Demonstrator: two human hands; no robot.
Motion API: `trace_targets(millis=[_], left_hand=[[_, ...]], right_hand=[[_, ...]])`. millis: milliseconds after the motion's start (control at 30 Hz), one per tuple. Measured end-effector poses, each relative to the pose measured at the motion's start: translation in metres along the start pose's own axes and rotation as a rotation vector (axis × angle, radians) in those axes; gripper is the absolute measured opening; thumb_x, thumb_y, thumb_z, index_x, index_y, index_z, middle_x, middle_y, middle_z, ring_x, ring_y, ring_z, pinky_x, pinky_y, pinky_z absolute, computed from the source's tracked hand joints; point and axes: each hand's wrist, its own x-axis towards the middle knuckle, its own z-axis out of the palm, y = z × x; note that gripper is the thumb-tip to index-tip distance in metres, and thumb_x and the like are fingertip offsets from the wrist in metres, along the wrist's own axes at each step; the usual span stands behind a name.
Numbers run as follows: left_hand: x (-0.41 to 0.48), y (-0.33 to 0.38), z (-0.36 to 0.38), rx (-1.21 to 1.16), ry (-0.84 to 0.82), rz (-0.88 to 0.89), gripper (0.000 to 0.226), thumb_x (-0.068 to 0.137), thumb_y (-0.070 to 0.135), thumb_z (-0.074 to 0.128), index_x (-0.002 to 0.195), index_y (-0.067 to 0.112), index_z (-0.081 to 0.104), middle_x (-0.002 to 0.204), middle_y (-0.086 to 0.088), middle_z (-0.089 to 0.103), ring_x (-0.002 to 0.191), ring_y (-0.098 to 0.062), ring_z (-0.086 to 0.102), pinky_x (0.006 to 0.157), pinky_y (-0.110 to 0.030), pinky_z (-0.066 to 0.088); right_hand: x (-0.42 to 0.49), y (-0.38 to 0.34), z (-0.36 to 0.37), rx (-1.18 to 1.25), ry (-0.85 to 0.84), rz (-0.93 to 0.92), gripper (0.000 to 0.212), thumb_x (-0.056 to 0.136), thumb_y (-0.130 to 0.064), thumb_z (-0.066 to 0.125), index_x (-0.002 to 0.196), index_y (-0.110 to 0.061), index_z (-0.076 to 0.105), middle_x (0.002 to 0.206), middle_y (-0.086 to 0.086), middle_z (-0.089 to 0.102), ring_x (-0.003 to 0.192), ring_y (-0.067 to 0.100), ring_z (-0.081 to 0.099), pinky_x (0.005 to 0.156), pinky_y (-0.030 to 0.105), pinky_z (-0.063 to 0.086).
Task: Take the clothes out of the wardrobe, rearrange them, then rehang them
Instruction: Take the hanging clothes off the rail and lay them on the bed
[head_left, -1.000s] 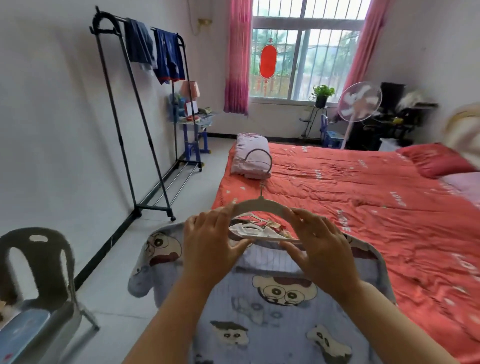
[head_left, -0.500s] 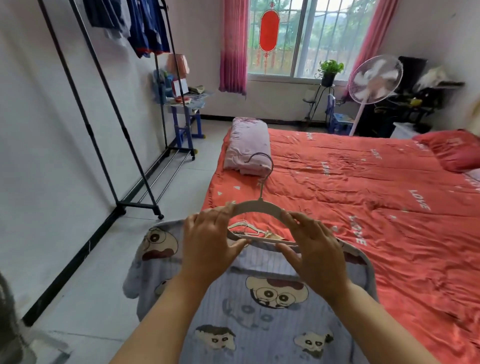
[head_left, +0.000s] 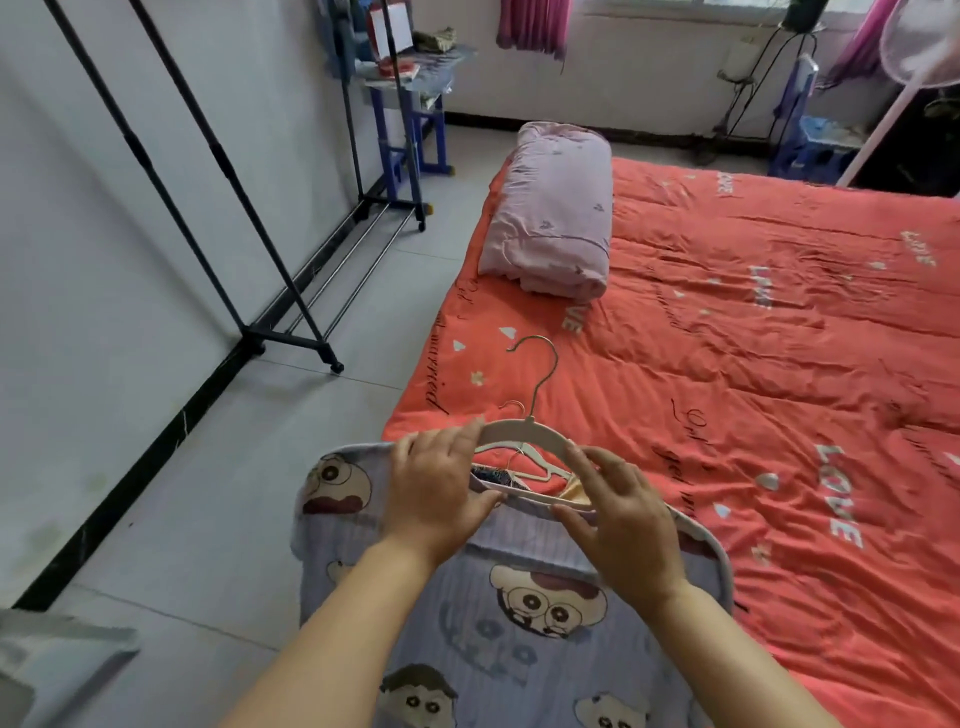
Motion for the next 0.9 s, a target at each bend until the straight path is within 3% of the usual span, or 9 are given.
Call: trace_targets(millis=[100,200,267,433,567,700,833,900], left_hand=[[0.019,-0.006,0.029,0.043,-0.154,-0.089,0.079,0.084,0.051,0.058,0.147,0.021,0.023,0.142,0.004,0.04,0.132,-0.016,0.033,0.113,-0.039,0.015],[0.027,-0.017,0.063,0.065,-0.273,-0.211,0.076,0.091,0.045,0.05,0.15,0.023,0.008,0.154,0.001,0.017,0.142,-0.018,0.014,0.117,-0.037,0.006],[0.022,-0.026,0.081,0.074,-0.321,-0.25,0.074,0.091,0.046,0.05,0.149,0.024,0.01,0.154,-0.001,0.016,0.142,-0.021,0.014,0.117,-0.038,0.01],[-0.009,-0.04,0.106,0.082,-0.45,-0.301,0.067,0.091,0.043,0.05,0.147,0.023,0.018,0.152,-0.002,0.02,0.139,-0.022,0.018,0.114,-0.036,0.016],[-0.031,-0.043,0.1,0.071,-0.481,-0.323,0.064,0.091,0.042,0.05,0.145,0.024,0.022,0.149,0.0,0.024,0.137,-0.02,0.023,0.112,-0.036,0.021],[-0.049,-0.045,0.073,0.056,-0.457,-0.359,0.062,0.089,0.043,0.053,0.143,0.026,0.028,0.146,0.002,0.031,0.132,-0.02,0.031,0.109,-0.034,0.026],[-0.071,-0.051,0.024,0.061,-0.375,-0.368,0.051,0.09,0.04,0.05,0.137,0.027,0.036,0.136,0.006,0.042,0.124,-0.017,0.038,0.102,-0.03,0.027],[-0.088,-0.057,-0.007,0.09,-0.345,-0.376,0.046,0.091,0.038,0.047,0.135,0.026,0.039,0.133,0.006,0.045,0.123,-0.016,0.041,0.1,-0.03,0.027]], right_hand=[[0.009,0.02,0.038,-0.005,-0.097,0.061,0.072,0.059,-0.021,0.088,0.123,-0.007,0.06,0.109,0.01,0.064,0.092,0.029,0.064,0.077,0.039,0.055],[0.011,0.039,0.079,-0.074,-0.265,0.19,0.077,0.061,-0.025,0.086,0.13,-0.011,0.053,0.121,0.012,0.061,0.108,0.033,0.06,0.089,0.046,0.048],[0.006,0.044,0.097,-0.072,-0.374,0.273,0.076,0.071,-0.025,0.079,0.138,-0.012,0.044,0.135,0.01,0.051,0.123,0.032,0.049,0.101,0.045,0.038],[-0.028,0.04,0.116,-0.023,-0.554,0.325,0.064,0.071,-0.019,0.077,0.13,-0.011,0.053,0.128,0.008,0.056,0.117,0.032,0.052,0.099,0.042,0.039],[-0.049,0.03,0.117,-0.018,-0.633,0.277,0.065,0.05,-0.022,0.091,0.109,-0.009,0.067,0.106,0.006,0.067,0.093,0.029,0.065,0.077,0.041,0.055],[-0.042,0.004,0.101,-0.019,-0.594,0.214,0.057,0.048,-0.012,0.088,0.102,-0.007,0.069,0.099,0.008,0.068,0.085,0.032,0.066,0.07,0.042,0.055],[-0.018,-0.047,0.07,-0.014,-0.666,0.127,0.055,0.078,-0.021,0.07,0.13,-0.013,0.053,0.128,0.005,0.054,0.117,0.027,0.051,0.097,0.036,0.041],[-0.009,-0.076,0.054,-0.028,-0.712,0.068,0.056,0.087,-0.029,0.061,0.138,-0.017,0.043,0.138,0.001,0.045,0.126,0.022,0.041,0.104,0.03,0.034]])
